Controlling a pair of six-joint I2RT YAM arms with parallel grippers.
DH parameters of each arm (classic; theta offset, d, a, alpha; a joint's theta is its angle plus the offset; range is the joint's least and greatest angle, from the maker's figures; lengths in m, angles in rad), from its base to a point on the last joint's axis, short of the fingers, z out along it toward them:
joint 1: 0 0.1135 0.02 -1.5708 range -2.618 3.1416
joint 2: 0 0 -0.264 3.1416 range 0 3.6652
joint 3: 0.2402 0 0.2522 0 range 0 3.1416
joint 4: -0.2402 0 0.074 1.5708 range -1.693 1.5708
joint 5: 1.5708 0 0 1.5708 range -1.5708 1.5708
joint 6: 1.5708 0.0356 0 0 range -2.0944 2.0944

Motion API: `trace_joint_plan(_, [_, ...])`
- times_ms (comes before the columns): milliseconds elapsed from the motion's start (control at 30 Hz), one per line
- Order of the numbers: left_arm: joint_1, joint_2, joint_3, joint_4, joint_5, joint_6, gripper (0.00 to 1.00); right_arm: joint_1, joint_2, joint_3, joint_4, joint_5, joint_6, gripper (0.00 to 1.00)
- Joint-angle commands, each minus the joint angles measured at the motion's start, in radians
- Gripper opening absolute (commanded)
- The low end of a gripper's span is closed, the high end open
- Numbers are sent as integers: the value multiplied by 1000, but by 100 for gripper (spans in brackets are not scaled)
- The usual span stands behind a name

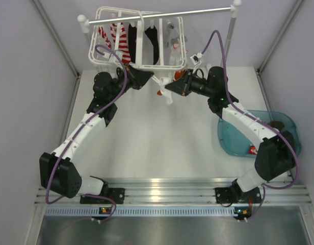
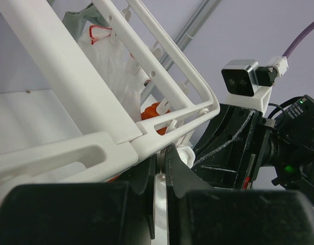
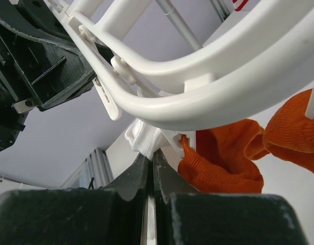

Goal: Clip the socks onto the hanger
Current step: Clamp the sock onto the hanger.

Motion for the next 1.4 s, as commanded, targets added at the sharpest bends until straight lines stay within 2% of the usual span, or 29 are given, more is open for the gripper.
trace_joint_plan(0, [-2,4,17,10,42,-14,0,21,10,66,30,2,-1,0])
trace_joint_plan(900, [-4,-2,17,-9,30,17,0,38,-2,81,125,-73,73,0])
trace_joint_plan(1233, [-4,-24,16,-34,31,35,13,21,-13,92,113,-82,40,0])
trace_joint_plan(1367, [-4,-36,16,-45,33,38,31,14,-9,107,101,-83,28,0])
